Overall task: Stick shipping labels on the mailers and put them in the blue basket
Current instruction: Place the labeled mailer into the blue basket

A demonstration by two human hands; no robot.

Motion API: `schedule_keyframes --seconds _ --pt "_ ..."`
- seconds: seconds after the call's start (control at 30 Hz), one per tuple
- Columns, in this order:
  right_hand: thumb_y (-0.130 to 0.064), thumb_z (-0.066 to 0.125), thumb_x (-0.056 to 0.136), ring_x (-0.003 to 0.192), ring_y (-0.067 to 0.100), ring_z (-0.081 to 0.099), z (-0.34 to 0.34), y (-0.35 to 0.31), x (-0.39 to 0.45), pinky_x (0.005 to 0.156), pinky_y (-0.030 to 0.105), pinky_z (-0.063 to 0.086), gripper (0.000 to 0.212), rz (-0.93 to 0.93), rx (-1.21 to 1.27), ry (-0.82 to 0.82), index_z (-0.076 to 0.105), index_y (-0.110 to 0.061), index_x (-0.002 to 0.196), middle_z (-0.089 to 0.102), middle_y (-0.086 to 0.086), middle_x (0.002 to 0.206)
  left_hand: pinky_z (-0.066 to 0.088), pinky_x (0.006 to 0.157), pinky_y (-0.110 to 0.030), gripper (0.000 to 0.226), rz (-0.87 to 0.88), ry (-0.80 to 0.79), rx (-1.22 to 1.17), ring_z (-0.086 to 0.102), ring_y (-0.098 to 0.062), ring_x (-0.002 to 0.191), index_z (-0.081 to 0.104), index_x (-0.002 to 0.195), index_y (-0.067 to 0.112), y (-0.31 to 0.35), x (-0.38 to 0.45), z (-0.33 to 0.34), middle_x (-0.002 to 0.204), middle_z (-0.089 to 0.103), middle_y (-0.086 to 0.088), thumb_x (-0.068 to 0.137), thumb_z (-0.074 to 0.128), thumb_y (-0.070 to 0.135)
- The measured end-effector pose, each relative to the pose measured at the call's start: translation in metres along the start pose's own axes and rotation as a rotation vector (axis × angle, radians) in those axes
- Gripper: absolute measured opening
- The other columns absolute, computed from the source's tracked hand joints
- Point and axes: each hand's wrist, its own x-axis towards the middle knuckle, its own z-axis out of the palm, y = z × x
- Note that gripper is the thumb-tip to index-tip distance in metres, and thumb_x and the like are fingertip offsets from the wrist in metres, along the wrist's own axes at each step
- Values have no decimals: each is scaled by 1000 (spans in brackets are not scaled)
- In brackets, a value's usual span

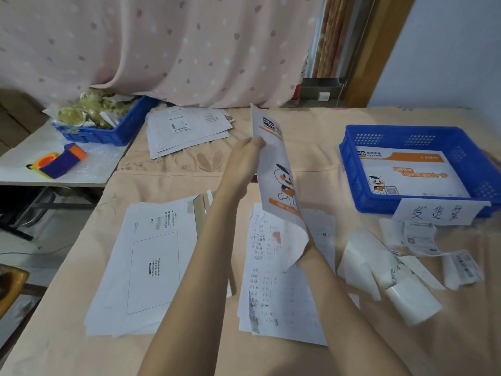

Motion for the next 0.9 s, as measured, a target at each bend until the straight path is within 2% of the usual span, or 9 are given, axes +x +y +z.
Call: schedule_keyframes --seconds 0.03,0.13,0.23,0.3,0.4,0.5,0.63,0.77,0.9 --pt "-21 34 106 49 11 65 -5 -2 2 40 17 47 33 7 15 49 57 -7 86 68 7 78 43 57 -24 19 -11 0 -37 57 -16 64 51 82 20 -1 1 -2 78 58 0 97 40 19" --pt "-37 56 95 56 15 60 -22 -10 -3 50 22 46 21 6 89 162 58 -17 86 65 6 82 48 75 -35 11 -74 -12 -80 59 -21 72 54 91 15 -14 10 -12 80 60 -4 94 45 20" --pt "-52 77 66 82 20 63 -44 -11 7 67 30 52 50 -49 30 339 60 -22 102 64 3 95 48 75 -36 22 -209 -13 -30 58 -22 71 52 104 11 -38 20 -35 83 58 -7 90 53 27" --pt "-48 82 57 88 24 65 -56 -13 9 71 35 55 55 -131 -61 453 63 -20 101 66 5 104 47 74 -35 24 -282 3 64 60 -28 78 58 104 6 -62 26 -51 89 62 -13 89 56 25" --pt "-23 82 69 81 27 69 -61 -19 7 70 36 57 42 -197 -102 468 65 -12 105 71 8 100 49 82 -40 37 -391 138 197 60 -33 92 61 105 -1 -101 24 -62 96 65 -16 80 70 24" --pt "-19 79 74 77 23 66 -54 -22 -2 69 34 56 42 -259 -163 537 60 -13 110 69 2 99 53 86 -42 57 -452 258 255 62 -32 91 60 102 3 -130 16 -57 94 65 -11 57 78 33" --pt "-19 79 75 92 26 66 -45 -21 -12 71 31 50 47 -348 -241 670 55 -14 116 64 3 115 55 84 -43 39 -457 326 312 63 -33 91 61 97 6 -151 11 -53 99 66 -13 70 77 29" --pt "-19 77 77 100 25 63 -40 -21 -27 70 31 46 47 -418 -277 759 55 -13 118 58 2 122 55 83 -43 42 -440 338 354 63 -34 90 61 100 7 -155 6 -53 98 66 -13 70 76 33" --pt "-22 76 77 101 26 62 -40 -19 -41 73 36 51 44 -463 -311 820 57 -13 115 55 3 122 54 80 -39 43 -425 319 342 63 -31 88 60 96 9 -151 -1 -51 93 64 -8 68 78 36"
